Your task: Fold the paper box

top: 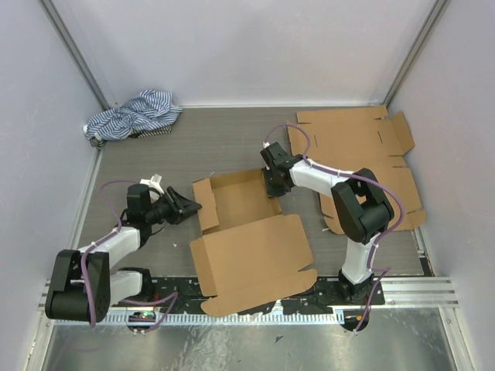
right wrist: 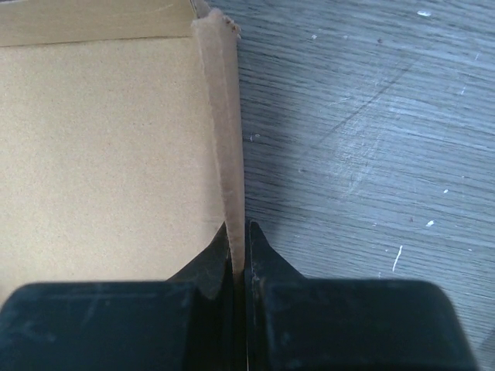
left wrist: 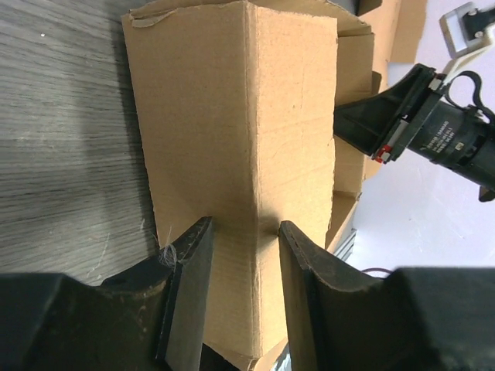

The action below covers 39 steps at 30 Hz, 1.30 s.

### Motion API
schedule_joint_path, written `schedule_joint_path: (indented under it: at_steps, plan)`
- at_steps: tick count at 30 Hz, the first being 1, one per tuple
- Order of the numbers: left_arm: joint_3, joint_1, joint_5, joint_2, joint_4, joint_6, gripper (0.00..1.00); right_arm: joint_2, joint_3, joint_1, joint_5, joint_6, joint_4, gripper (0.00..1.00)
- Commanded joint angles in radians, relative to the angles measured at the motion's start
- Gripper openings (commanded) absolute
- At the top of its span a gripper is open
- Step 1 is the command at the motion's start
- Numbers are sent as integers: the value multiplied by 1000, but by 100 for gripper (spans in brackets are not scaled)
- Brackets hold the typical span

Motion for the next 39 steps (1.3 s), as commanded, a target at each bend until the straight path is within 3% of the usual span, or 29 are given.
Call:
schedule_joint_path:
  at_steps: [1,9,22,32,39]
  plan:
    - [59,-21,-16,41,-26,63,45,-12,16,17,16,21,-4,1]
    - [218,-89,-197,10,-409,240,45,-7,19,17,52,25,-8,1]
    - [340,-230,-345,50,-593,301,45,-11,23,20,81,23,-21,1]
    - [491,-334,-539,117,-842,351,48,2,38,20,130,31,-42,1]
    - [531,-359,-558,198,-872,348,49,3,27,23,114,29,-29,1]
